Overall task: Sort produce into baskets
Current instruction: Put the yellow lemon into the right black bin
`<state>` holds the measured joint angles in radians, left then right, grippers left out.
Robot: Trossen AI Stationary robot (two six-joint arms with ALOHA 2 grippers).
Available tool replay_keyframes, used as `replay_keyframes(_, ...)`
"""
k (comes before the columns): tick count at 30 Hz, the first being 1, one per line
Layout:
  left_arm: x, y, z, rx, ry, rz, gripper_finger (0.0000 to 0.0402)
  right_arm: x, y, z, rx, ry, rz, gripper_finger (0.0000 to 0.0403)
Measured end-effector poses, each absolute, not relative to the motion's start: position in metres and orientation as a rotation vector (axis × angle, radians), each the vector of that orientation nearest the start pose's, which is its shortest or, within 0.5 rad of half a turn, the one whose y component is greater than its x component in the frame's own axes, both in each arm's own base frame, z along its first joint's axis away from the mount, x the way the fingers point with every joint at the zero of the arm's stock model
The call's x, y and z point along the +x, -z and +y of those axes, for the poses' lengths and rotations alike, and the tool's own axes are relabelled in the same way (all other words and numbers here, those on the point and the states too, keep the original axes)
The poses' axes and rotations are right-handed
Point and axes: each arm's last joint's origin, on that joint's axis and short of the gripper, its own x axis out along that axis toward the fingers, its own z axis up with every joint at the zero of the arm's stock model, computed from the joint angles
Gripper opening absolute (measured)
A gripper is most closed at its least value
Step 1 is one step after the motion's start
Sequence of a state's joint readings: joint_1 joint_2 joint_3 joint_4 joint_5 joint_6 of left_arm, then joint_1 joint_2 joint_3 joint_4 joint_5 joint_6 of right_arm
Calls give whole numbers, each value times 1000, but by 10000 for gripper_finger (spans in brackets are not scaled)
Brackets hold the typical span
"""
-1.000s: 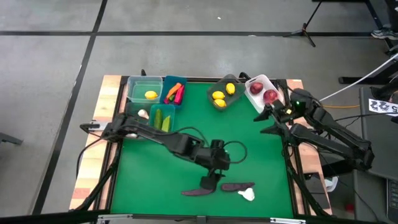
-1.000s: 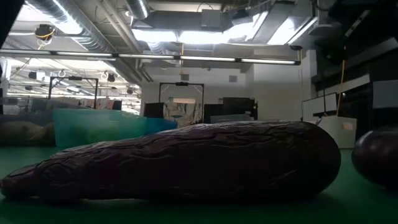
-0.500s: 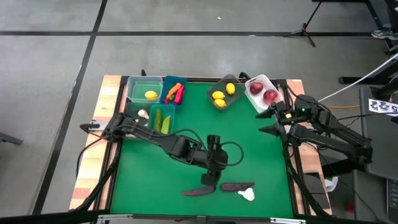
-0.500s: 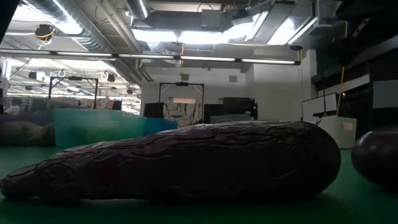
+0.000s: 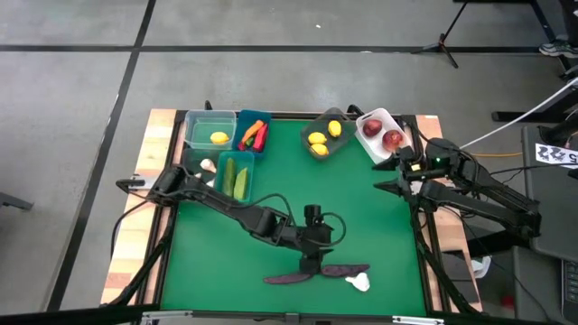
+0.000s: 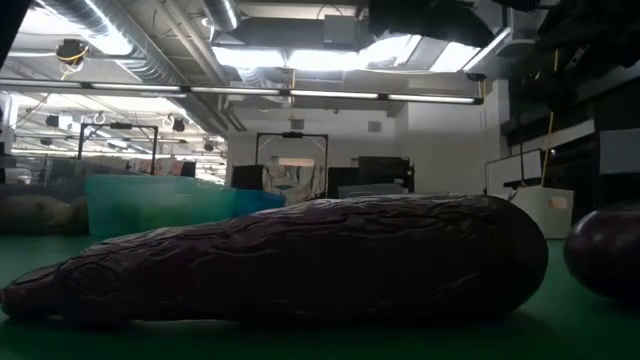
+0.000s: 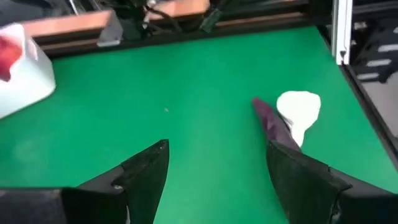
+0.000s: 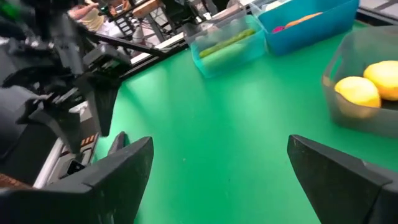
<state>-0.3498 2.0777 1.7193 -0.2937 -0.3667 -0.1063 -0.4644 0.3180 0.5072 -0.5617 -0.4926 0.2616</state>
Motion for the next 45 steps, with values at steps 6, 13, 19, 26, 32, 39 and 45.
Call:
replay_keyframes(6,454,-217,-159,138,-146,528,265,83,-257,-27,430,61,331,369)
replay_keyframes(13,467,-192,-165,79,-166,474,265,82,-257,-28,429,76,331,369)
replay_keyframes(19,467,-189,-164,88,-188,474,265,82,-257,-28,428,84,332,369)
replay_keyframes(26,473,-173,-167,131,-191,461,265,82,-256,-28,428,84,334,369)
replay_keyframes(32,477,-150,-173,148,-142,481,265,82,-256,-29,426,112,337,369)
replay_keyframes(39,477,-144,-180,70,-113,473,265,82,-256,-29,436,121,337,369)
replay_keyframes(45,478,-154,-193,67,-81,412,265,82,-255,-29,433,142,337,369)
